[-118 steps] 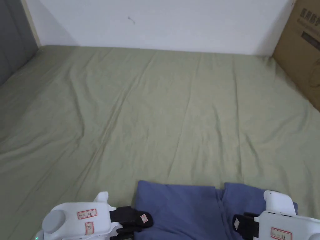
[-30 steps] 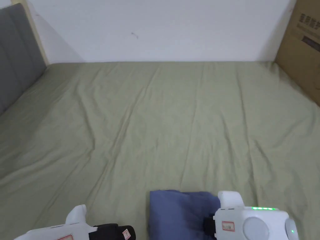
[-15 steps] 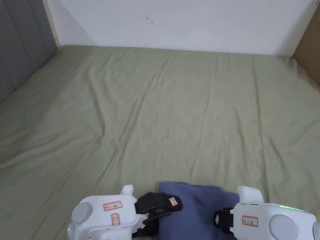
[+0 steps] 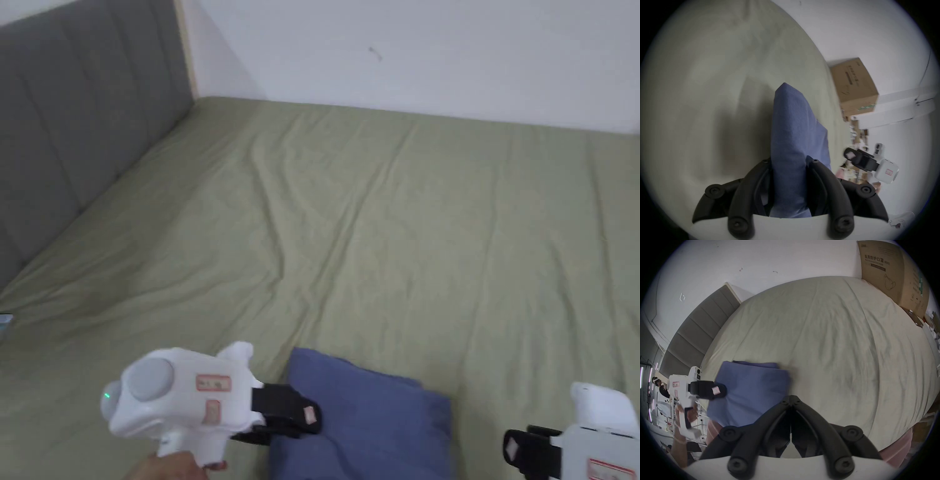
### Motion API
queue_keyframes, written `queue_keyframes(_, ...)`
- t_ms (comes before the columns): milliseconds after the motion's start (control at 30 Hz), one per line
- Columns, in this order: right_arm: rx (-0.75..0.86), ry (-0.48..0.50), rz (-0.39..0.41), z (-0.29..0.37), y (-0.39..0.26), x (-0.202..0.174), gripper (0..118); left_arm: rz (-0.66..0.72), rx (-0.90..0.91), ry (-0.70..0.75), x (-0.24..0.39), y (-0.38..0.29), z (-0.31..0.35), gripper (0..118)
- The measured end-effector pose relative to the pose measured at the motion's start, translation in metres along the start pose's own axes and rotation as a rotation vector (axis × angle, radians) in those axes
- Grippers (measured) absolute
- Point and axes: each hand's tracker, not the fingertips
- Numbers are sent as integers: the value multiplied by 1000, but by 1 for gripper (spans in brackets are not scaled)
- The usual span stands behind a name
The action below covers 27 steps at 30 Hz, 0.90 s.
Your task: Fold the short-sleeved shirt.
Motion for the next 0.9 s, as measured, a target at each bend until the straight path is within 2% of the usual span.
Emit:
queue_keyframes(100,-21,-4,35,-9,0,-10,0,-7,73,207,-34,28,66,30)
queue_keyframes(267,-80,3,45,-29,-8,-17,0,-105,67,782,-64,64,132,31)
queue_keyframes(333,-100,-8,54,-34,-12,-18,0,-203,74,908,-70,71,136,40)
queue_keyframes(400,-120,-15,60,-37,-14,-19,0,-193,73,943,-83,81,138,63)
queue_keyframes(433,-124,-17,61,-36,-14,-19,0,-173,65,978,-81,78,136,68)
queue_keyframes(467,-124,-15,64,-36,-15,-19,0,-184,85,1039,-79,78,136,68)
queue_keyframes(500,-126,-14,66,-36,-15,-18,0,-206,106,1074,-78,79,135,87)
queue_keyframes(533,-128,-16,66,-36,-15,-17,0,-226,132,1070,-79,81,143,95)
queue_keyframes(633,-128,-19,47,-36,-14,-12,0,-198,166,941,-77,77,139,96)
queue_keyframes(667,-125,-15,39,-36,-14,-11,0,-204,185,884,-73,74,138,91)
queue_keyframes(733,-121,-6,38,-34,-13,-10,0,-228,196,800,-58,63,130,33)
queue_keyframes(767,-112,-5,45,-33,-13,-11,0,-226,217,788,-12,38,150,4)
queue_keyframes(800,-104,-6,56,-31,-12,-12,0,-218,252,787,3,24,147,2)
queue_keyframes(867,-83,-6,68,-27,-13,-12,0,-263,300,695,35,-10,135,0)
queue_keyframes(900,-75,1,65,-24,-13,-11,0,-263,326,653,52,-4,115,0)
